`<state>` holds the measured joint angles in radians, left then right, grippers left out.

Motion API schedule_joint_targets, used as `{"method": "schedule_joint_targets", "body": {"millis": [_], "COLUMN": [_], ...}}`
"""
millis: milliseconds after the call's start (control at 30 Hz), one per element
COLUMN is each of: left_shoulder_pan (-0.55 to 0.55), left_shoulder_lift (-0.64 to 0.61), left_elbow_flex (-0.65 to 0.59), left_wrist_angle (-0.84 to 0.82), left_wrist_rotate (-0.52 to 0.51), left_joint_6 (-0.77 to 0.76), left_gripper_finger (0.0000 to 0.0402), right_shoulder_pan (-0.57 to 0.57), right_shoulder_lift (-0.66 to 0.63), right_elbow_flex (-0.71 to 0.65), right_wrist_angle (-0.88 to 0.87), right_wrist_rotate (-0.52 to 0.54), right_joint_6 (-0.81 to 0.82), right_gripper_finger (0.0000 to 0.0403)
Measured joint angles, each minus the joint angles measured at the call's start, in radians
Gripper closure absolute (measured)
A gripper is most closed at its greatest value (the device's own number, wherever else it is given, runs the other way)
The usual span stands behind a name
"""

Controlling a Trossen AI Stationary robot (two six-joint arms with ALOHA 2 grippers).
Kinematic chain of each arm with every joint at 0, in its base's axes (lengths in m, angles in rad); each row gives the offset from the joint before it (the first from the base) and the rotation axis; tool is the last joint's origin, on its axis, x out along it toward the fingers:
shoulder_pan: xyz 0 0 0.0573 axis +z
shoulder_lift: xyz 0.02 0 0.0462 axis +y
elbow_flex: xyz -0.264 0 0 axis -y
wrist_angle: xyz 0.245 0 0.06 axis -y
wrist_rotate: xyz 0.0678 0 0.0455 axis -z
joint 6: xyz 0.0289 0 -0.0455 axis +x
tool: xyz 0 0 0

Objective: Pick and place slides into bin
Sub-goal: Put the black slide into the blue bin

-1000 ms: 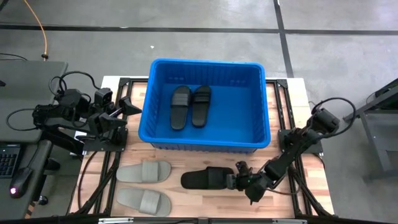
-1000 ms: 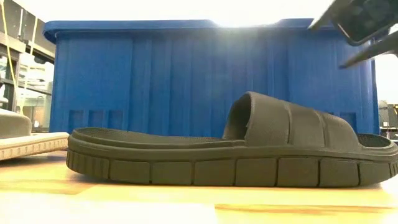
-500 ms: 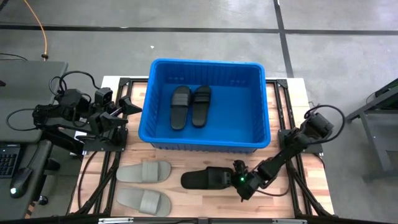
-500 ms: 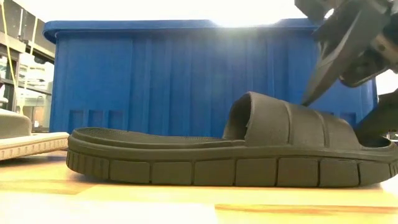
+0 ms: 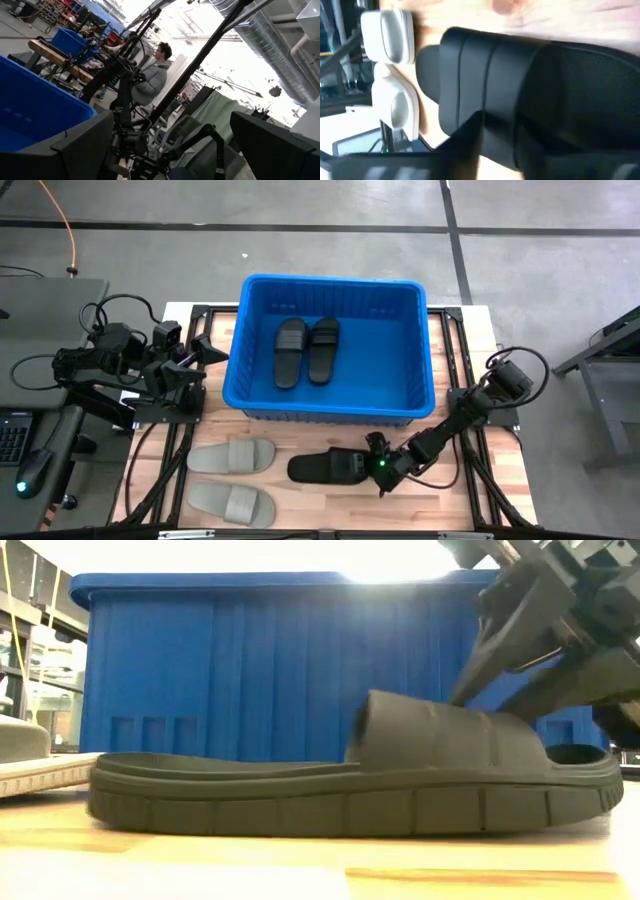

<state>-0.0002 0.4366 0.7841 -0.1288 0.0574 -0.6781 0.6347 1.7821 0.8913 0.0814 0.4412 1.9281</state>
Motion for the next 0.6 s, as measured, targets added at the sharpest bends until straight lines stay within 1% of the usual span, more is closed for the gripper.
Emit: {"method": "schedule_joint_targets", "body": {"millis": [33, 67, 100, 233, 333, 467, 600], "left_shoulder_pan": [0.0, 0.0, 0.0, 0.0, 0.0, 0.0, 0.0], "left_shoulder_lift": [0.0, 0.0, 0.0, 0.0, 0.0, 0.0, 0.0], "left_elbow_flex": [0.0, 0.0, 0.0, 0.0, 0.0, 0.0, 0.0], "left_wrist_angle": [-0.001, -0.001, -0.001, -0.001, -0.001, 0.0, 0.0], "left_wrist_rotate": [-0.004, -0.008, -0.014, -0.024, -0.024, -0.024, -0.023], "left_joint_6": [0.0, 0.0, 0.0, 0.0, 0.0, 0.0, 0.0], "left_gripper_finger": [0.0009, 0.0009, 0.0009, 0.0009, 0.0009, 0.0009, 0.0009], "right_shoulder_pan": [-0.007, -0.012, -0.017, -0.021, -0.003, 0.042, 0.107], "right_shoulder_lift": [0.0, -0.001, -0.001, -0.002, -0.002, -0.001, -0.001], "right_elbow_flex": [0.0, 0.0, 0.0, 0.0, 0.0, 0.0, 0.003], "right_wrist_angle": [0.004, 0.003, 0.003, 0.006, 0.043, 0.16, 0.185], "right_wrist_rotate": [-0.025, -0.036, -0.042, -0.041, -0.011, 0.042, 0.08], "right_joint_6": [-0.009, -0.017, -0.021, -0.023, -0.012, -0.061, -0.017], "right_gripper_finger": [0.0363, 0.0382, 0.0388, 0.0398, 0.0401, 0.0402, 0.0402]}}
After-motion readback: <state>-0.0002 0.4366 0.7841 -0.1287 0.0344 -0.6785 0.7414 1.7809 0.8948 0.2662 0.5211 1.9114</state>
